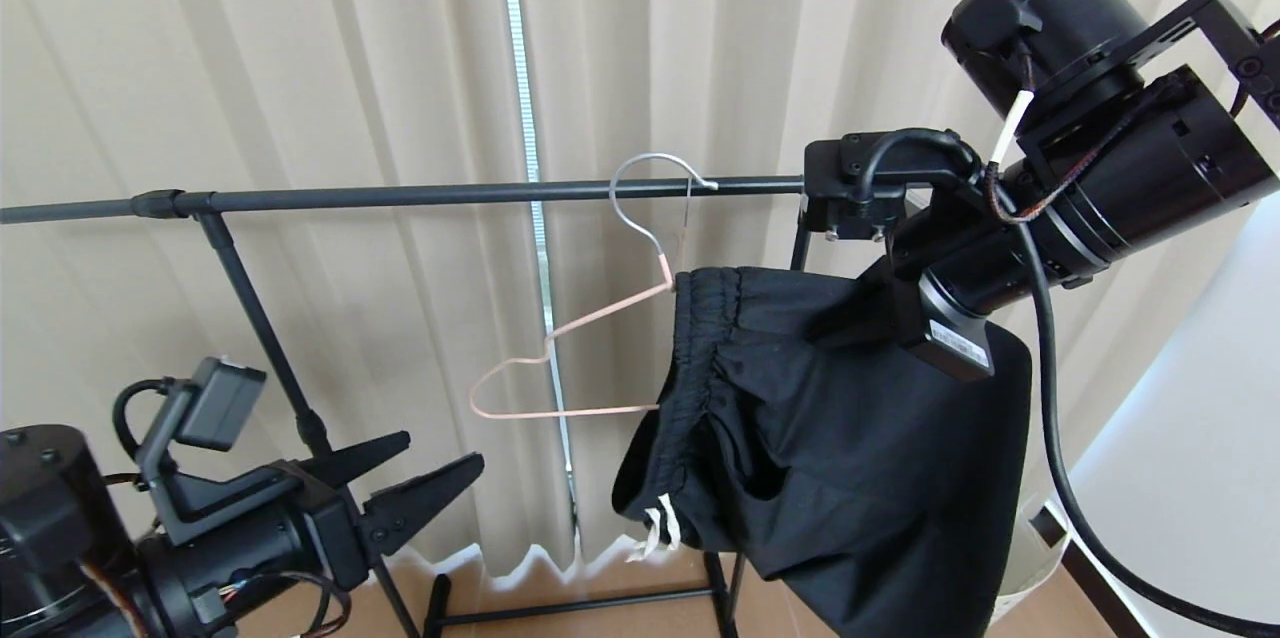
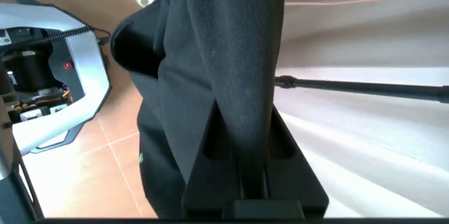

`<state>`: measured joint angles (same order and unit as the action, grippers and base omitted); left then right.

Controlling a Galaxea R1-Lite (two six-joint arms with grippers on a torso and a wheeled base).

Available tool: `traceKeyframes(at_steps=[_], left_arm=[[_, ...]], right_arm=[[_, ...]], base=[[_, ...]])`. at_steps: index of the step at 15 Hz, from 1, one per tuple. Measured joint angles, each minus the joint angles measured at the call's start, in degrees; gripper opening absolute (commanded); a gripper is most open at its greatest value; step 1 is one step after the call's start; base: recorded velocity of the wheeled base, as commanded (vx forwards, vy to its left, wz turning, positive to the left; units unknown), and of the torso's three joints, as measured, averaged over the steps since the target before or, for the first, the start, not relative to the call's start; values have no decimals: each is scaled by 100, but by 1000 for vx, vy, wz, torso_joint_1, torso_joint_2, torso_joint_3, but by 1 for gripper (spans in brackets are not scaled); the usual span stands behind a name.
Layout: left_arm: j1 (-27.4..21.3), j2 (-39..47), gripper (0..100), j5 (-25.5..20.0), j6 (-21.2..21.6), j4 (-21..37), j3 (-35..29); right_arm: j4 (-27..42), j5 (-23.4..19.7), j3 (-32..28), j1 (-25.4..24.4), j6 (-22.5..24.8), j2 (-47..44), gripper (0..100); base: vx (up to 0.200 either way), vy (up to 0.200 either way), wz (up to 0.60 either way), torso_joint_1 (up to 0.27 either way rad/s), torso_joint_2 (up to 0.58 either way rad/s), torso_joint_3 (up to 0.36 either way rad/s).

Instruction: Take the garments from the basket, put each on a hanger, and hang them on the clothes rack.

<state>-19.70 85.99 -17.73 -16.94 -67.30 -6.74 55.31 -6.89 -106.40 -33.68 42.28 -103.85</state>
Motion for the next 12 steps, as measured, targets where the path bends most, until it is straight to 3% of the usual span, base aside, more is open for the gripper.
traceKeyframes(at_steps=[3, 6, 9, 12], left_arm=[[-701, 466, 100, 889, -2, 255, -224], [-1237, 858, 100, 1349, -38, 283, -304], [-1532, 1221, 100, 1704, -221, 272, -400], [-1635, 1456, 100, 1782, -273, 255, -472]], right_arm=[[-68, -35, 0, -204, -631, 24, 0], [-71, -39, 0, -405, -1073, 63, 0], [-68, -173, 11, -532, -1161, 138, 0], [-76, -343, 108, -568, -1163, 252, 0]], base=[[0, 0, 0, 0, 0, 0], [0, 0, 0, 0, 0, 0], [0, 0, 0, 0, 0, 0], [0, 0, 0, 0, 0, 0]])
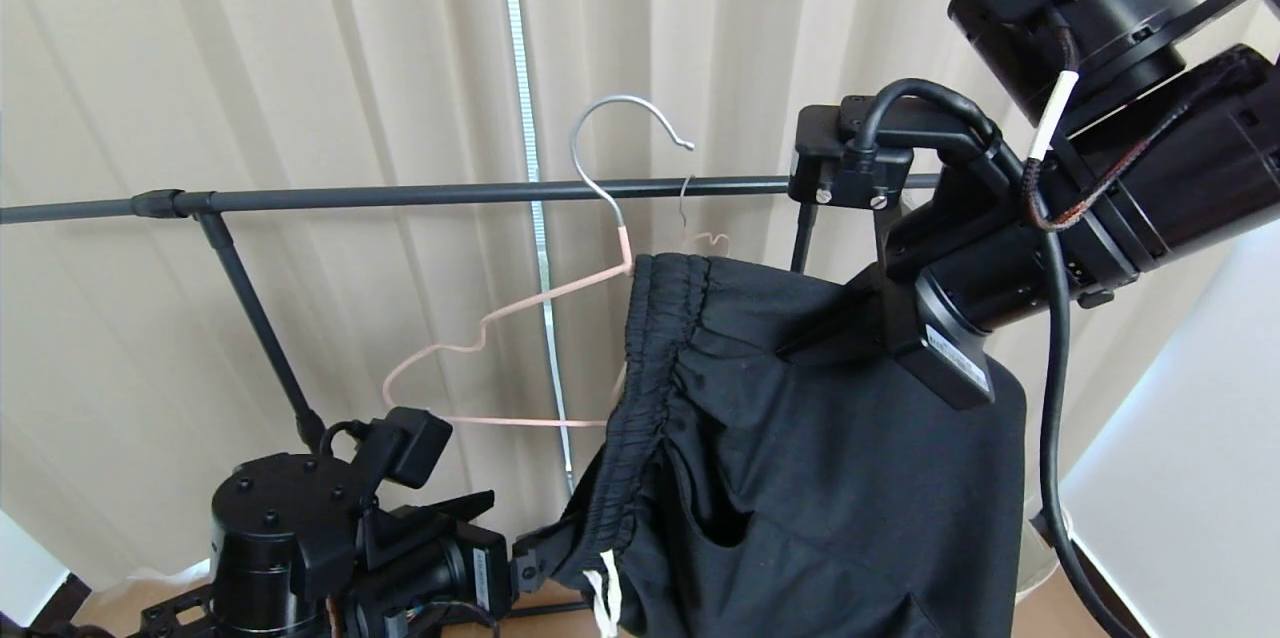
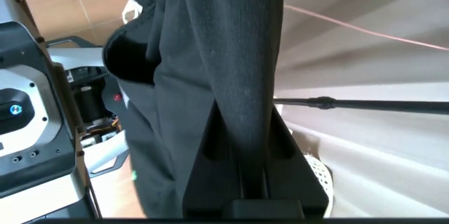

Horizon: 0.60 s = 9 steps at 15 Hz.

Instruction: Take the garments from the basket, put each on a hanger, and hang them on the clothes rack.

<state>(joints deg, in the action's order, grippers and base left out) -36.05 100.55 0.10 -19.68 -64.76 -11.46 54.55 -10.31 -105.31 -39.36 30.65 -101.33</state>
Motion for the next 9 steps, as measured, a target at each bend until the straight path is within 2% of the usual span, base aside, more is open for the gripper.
traceKeyframes(at_steps=[4, 5, 6, 9], left_arm=[[-135, 199, 100, 33, -20, -2, -6], [-185, 254, 0, 110, -62, -16, -2], [-215, 301, 0, 274, -90, -93, -2], [-201, 345, 0, 345, -85, -471, 22]], right_arm=[[-6, -299, 55, -49, 2, 122, 0], [-6, -318, 55, -49, 4, 141, 0], [-6, -321, 63, -49, 2, 168, 0], [-9, -323, 212, 95, 0, 268, 0]], base=[[0, 0, 0, 0, 0, 0], [0, 0, 0, 0, 0, 0], [0, 0, 0, 0, 0, 0], [0, 0, 0, 0, 0, 0]])
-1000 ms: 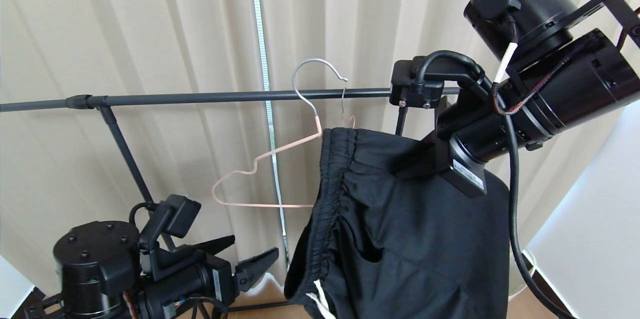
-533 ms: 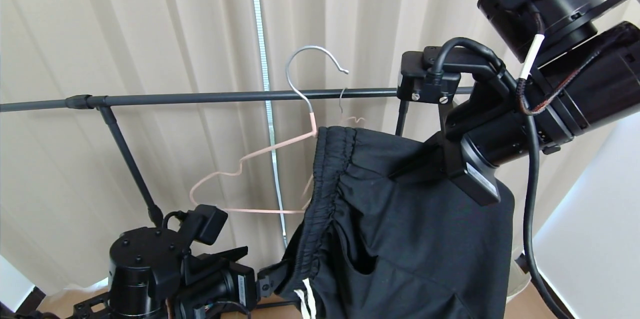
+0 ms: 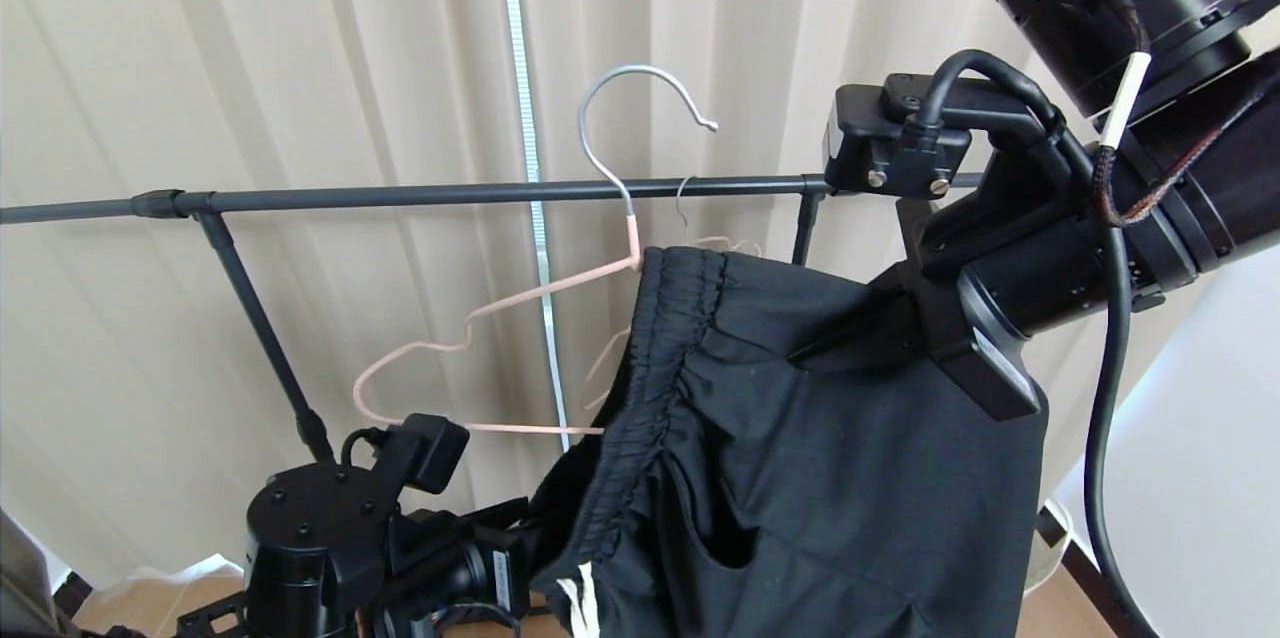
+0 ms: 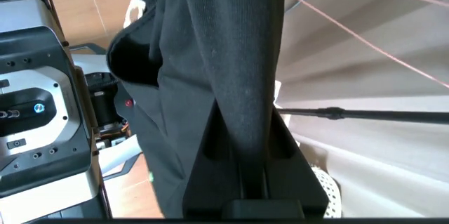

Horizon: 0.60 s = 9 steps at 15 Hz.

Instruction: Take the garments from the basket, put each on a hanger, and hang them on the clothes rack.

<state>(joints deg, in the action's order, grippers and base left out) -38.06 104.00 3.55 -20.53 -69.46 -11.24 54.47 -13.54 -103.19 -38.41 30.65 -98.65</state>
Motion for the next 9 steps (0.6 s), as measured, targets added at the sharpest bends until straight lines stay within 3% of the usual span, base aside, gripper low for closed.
traceKeyframes(at_steps=[4, 7, 9], left_arm=[[389, -105, 0, 0, 39, -94, -30], [780, -157, 0, -27, 91, -96, -143], [1012, -166, 0, -38, 91, -93, -223]], right_arm=[[-301, -5, 560, 399, -9, 245, 0], [-1065, -5, 1421, 532, -5, 575, 0], [-1191, 5, 1803, 595, 2, 791, 0]], base=[[0, 0, 0, 0, 0, 0], [0, 0, 0, 0, 0, 0], [0, 0, 0, 0, 0, 0]])
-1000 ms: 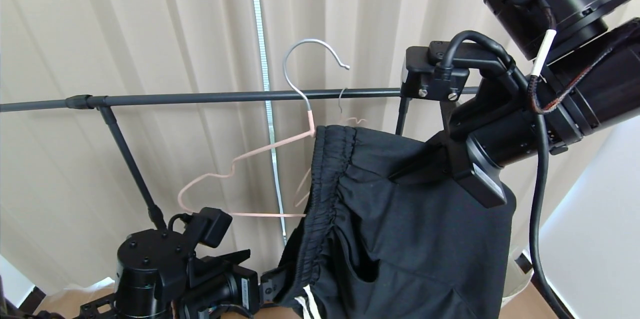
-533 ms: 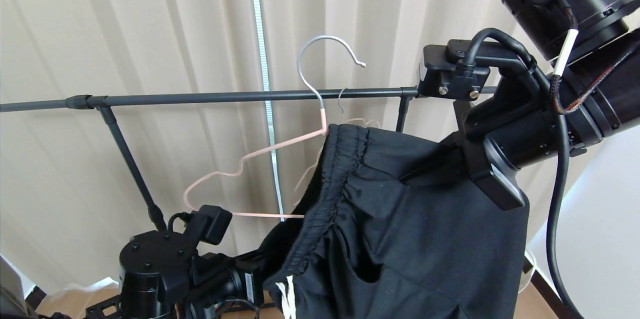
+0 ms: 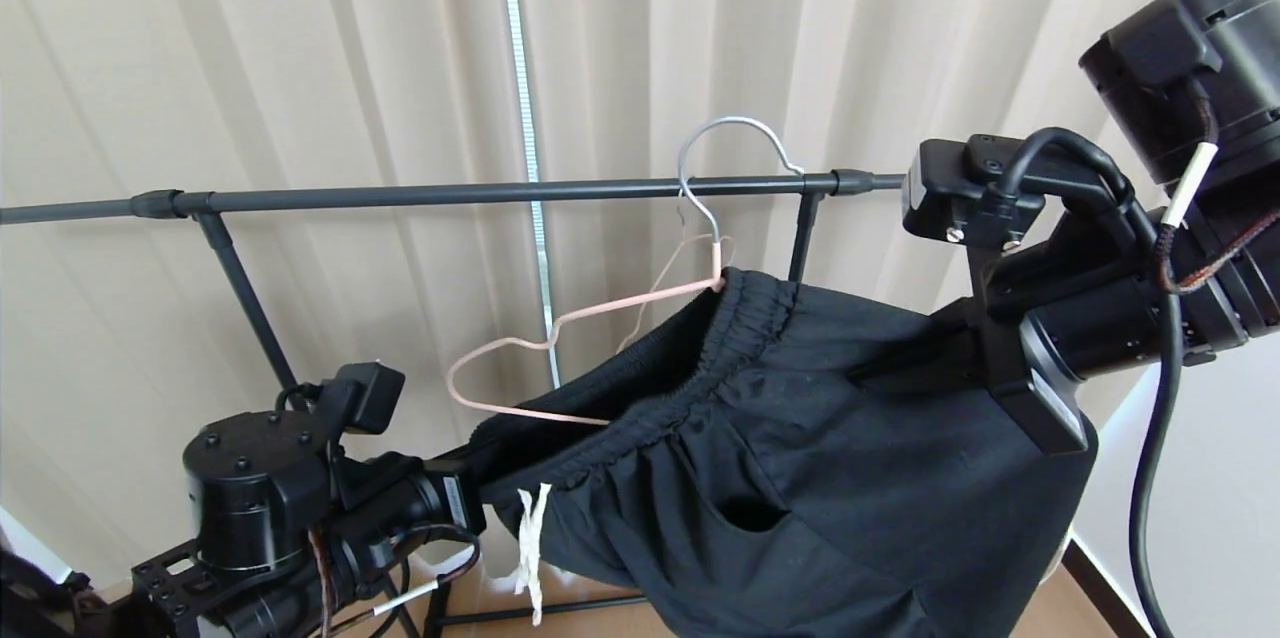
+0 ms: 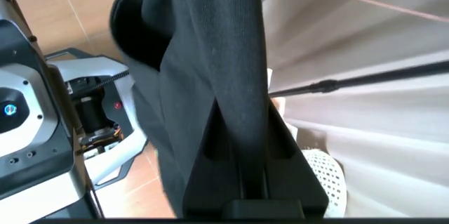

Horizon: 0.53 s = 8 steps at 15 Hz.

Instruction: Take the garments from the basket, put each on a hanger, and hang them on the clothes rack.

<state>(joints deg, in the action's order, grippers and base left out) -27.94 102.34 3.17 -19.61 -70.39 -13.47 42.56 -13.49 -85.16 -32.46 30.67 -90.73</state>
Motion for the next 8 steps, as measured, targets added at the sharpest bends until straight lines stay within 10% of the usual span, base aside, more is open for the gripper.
traceKeyframes(at_steps=[8], left_arm=[[391, -229, 0, -9, -1, 5, -162]], right_arm=[[-240, 562, 1064, 24, 12, 474, 0]], base=[[0, 0, 0, 0, 0, 0]])
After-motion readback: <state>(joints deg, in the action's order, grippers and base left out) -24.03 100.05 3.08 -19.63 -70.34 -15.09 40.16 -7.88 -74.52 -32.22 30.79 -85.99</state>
